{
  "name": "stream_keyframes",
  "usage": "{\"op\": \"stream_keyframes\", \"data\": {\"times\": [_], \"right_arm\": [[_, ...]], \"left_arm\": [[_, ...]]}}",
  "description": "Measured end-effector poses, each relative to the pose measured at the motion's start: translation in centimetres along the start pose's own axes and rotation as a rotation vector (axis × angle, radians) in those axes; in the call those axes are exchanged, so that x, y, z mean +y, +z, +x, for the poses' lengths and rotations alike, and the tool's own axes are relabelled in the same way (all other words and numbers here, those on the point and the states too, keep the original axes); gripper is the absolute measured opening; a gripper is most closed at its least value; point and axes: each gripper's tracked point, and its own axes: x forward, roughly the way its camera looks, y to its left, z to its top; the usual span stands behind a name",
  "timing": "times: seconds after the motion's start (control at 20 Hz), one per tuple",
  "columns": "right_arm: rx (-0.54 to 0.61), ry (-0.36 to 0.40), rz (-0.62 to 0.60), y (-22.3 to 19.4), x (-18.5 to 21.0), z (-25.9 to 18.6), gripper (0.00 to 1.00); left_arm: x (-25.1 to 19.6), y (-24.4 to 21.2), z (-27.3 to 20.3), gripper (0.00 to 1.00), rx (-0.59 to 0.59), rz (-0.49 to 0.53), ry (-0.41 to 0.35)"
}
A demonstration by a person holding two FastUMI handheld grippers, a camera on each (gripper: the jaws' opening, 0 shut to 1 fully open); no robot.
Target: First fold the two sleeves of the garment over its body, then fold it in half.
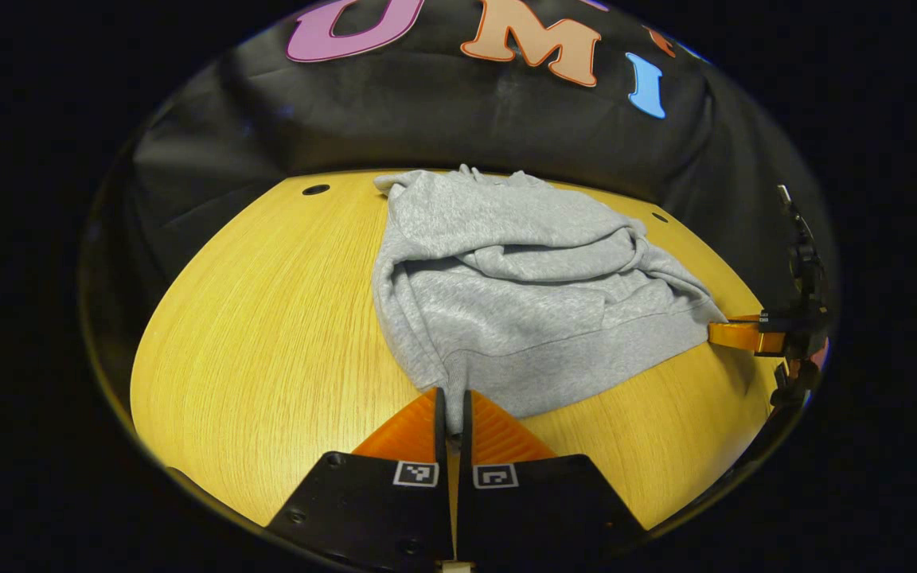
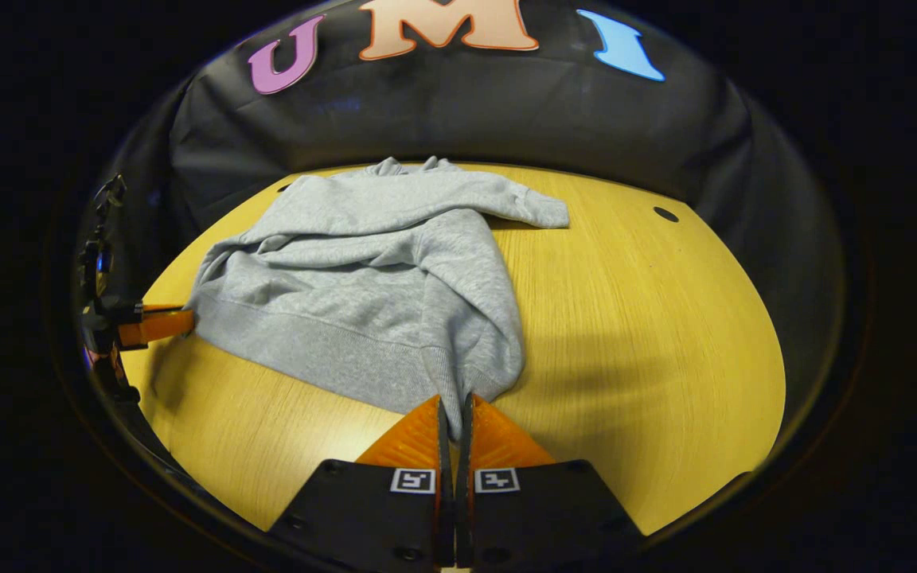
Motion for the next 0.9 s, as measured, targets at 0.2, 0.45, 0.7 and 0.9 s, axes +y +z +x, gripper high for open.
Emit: {"op": "stream_keyframes", "data": {"times": [0.2,0.45,0.7,0.9], "right_arm": [[-0.042,0.005,0.012,1.8,-0.1,-0.9,0.07],[-0.08,0.022,0.021,4.4,0.1,-1.6,0.04],[-0.129,0.042,-0.005,8.4,0.2,-2.0,0.04],[-0.173,0.058,-0.001,12.3,0.3,-1.5,0.04]], "left_arm": [[-0.5,1.1,-0.4,0.0,0.002,-0.032,-0.029],[-1.2,4.6,-1.7,0.0,-0.039,-0.075,-0.071],[-1.1,8.9,-1.9,0.0,-0.085,-0.12,-0.099],[-1.0,12.6,-1.5,0.0,-0.127,-0.12,-0.099]]}}
